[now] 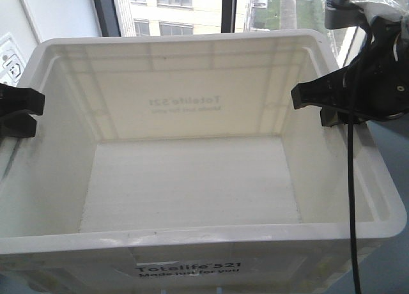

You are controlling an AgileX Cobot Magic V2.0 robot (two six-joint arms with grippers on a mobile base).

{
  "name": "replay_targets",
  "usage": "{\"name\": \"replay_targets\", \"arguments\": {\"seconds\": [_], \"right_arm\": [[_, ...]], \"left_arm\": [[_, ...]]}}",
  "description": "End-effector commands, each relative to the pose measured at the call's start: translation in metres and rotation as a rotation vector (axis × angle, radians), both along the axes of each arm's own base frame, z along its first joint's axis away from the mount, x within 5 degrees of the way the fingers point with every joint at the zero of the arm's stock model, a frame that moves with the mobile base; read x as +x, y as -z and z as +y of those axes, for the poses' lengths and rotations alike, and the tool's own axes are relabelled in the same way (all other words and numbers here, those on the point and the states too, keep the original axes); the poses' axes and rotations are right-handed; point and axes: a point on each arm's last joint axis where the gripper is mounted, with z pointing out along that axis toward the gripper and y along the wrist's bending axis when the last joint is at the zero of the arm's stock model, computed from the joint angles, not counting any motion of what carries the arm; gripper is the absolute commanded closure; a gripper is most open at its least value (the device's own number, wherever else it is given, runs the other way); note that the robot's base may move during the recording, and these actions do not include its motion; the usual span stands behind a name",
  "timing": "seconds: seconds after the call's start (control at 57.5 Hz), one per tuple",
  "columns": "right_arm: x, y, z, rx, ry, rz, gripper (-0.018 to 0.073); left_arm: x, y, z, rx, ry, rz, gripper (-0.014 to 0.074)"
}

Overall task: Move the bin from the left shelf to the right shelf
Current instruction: 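Carry the tote with both grippers while driving across the room, then drive up to the other blue-bin shelf holding the tote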

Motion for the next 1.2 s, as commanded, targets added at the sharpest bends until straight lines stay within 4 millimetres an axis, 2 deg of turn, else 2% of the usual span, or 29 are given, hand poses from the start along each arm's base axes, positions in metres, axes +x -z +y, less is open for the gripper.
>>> {"name": "replay_targets", "arguments": {"seconds": [0.0, 1.184], "right_arm": [[-0.0040, -0.0241, -0.0079, -0.013, -0.016, -0.140, 0.0559], [-0.0040, -0.0241, -0.0079, -0.013, -0.016, -0.140, 0.0559]], "left_arm": [[-0.0012, -0.0236, 0.0012, -0.014, 0.008, -0.167, 0.0603], [-0.0012, -0.0236, 0.0012, -0.014, 0.008, -0.167, 0.0603]]}}
